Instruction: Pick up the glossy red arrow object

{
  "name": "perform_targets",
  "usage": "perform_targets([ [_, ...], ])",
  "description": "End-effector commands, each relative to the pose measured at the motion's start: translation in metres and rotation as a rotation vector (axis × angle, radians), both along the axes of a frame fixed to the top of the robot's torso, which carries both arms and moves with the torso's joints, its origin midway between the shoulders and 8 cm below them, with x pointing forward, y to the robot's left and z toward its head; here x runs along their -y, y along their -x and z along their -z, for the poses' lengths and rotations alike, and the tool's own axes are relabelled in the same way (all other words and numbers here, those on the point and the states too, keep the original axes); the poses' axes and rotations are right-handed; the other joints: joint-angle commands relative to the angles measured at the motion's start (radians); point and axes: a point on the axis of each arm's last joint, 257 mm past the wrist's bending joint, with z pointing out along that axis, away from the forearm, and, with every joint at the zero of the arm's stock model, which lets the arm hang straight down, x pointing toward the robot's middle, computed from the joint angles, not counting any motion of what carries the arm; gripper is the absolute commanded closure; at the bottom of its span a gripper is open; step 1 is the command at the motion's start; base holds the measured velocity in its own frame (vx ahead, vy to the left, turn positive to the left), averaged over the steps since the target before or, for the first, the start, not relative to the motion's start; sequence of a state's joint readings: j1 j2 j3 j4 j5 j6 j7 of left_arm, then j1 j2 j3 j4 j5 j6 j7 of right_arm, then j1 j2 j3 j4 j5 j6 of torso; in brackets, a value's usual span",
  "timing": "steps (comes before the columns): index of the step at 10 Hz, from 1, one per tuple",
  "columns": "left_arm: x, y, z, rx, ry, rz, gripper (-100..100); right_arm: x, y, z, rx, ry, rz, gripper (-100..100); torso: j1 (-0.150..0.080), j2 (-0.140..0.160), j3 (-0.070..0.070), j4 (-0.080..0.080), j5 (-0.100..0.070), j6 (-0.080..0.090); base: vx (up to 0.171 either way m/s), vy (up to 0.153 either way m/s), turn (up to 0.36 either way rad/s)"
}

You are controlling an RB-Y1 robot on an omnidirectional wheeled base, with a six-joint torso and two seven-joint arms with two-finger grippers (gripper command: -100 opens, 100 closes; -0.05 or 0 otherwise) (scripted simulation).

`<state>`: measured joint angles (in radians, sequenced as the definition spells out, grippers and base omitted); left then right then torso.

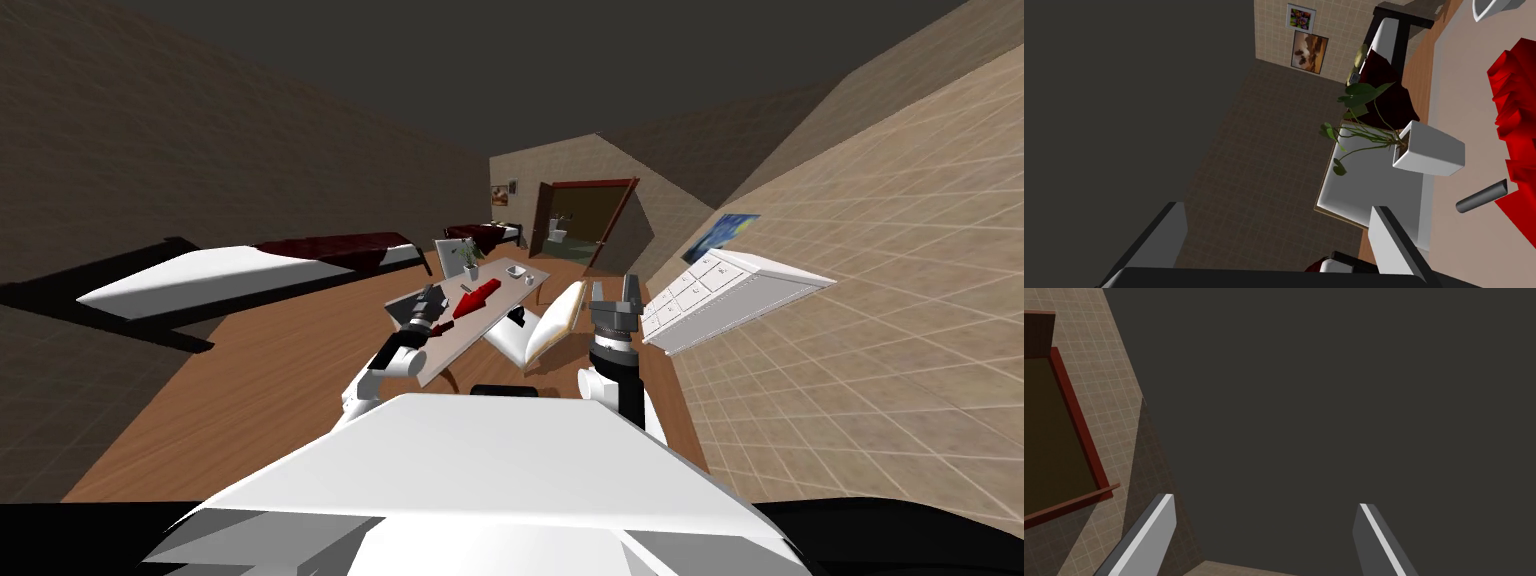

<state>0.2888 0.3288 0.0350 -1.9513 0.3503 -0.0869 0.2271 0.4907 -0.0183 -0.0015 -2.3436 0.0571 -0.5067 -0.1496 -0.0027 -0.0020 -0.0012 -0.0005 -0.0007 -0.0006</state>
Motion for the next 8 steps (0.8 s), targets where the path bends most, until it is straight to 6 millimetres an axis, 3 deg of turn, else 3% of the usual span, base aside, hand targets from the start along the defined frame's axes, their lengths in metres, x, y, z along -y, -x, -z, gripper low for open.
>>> perform_targets([
  [1,-0.011,-0.008,0.026,-0.078,0.047,-0.001,-100,0.0,0.0,0.0,0.0,0.0,0.0,0,0.0,0.0,0.0,0.0,0.0,0.0,0.06,-0.05,-0.219],
  [8,-0.061,-0.017,0.112,-0.326,0.166,-0.062,-100,0.0,0.0,0.0,0.0,0.0,0.0,0,0.001,-0.001,0.0,0.0,0.0,0.0,0.05,-0.031,-0.155],
])
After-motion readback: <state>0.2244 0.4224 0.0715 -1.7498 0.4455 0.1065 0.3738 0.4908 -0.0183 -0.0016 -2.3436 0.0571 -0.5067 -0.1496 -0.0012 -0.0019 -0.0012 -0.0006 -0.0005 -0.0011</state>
